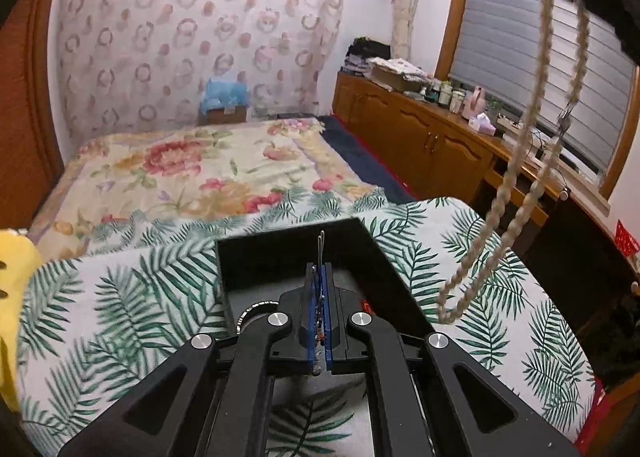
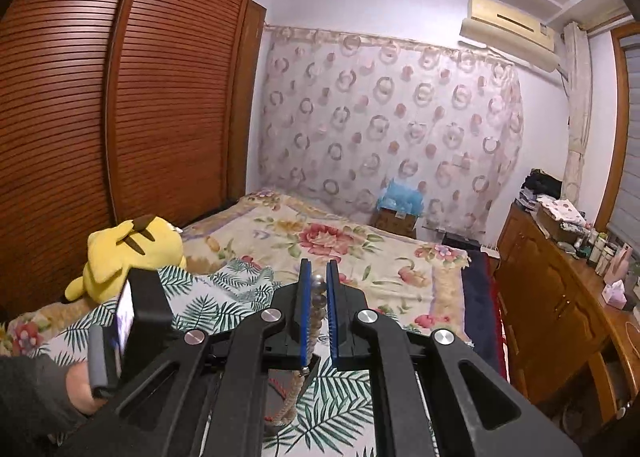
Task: Organize jewelry
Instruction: 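Carry the pearl necklace and hair fork over the black box with both tools, then open the left tool to drop the hair fork while the right tool lowers the pearls in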
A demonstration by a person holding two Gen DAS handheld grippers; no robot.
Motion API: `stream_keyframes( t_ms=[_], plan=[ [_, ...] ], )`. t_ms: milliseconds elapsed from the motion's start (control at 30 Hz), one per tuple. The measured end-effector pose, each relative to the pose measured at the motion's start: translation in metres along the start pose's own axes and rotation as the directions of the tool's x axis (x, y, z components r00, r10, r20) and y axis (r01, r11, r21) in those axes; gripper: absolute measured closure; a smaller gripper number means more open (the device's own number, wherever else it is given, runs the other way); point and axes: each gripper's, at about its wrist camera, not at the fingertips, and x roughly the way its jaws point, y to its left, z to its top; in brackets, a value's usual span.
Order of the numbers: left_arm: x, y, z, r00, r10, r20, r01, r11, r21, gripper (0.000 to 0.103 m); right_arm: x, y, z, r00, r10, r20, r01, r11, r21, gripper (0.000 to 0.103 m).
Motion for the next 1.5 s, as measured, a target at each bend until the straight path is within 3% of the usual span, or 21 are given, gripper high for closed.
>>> stream_keyframes(
  t_ms=[267,400,733,933,1200,1500],
  plan=[
    [-0.001,0.007,0.0,1.0,0.014,0.009,-0.014,1.0,-0.015,0.1,0.023,0.0,0.005,0.999,0.027,-0.019,-0.026,0.999,0.021,0.095],
    [-0.014,0.016,0.0,0.999,0.039,0.028,-0.039,0.999,-0.019,0.089,0.031,0.002,0.005,0.999,0.037,-0.028,-0.036,0.999,0.028,0.095],
    [-0.023,0.038,0.0,0.996,0.08,0.042,-0.079,0.996,-0.034,0.088,0.041,0.023,0.012,0.998,0.065,-0.019,-0.065,0.998,0.011,0.094],
    [-0.014,0.053,-0.006,0.993,0.121,0.005,-0.121,0.991,-0.049,0.088,0.043,0.029,0.015,0.998,0.066,-0.022,-0.065,0.998,0.011,0.094],
    [-0.011,0.054,-0.009,0.996,0.083,0.016,-0.082,0.995,-0.052,0.095,0.057,0.033,0.008,0.996,0.066,-0.062,-0.065,0.998,0.011,0.094],
    [-0.018,0.02,0.008,0.998,0.002,0.058,-0.002,1.0,-0.01,0.102,0.056,0.019,-0.001,0.997,0.037,-0.063,-0.037,0.999,0.016,0.094]
  ],
)
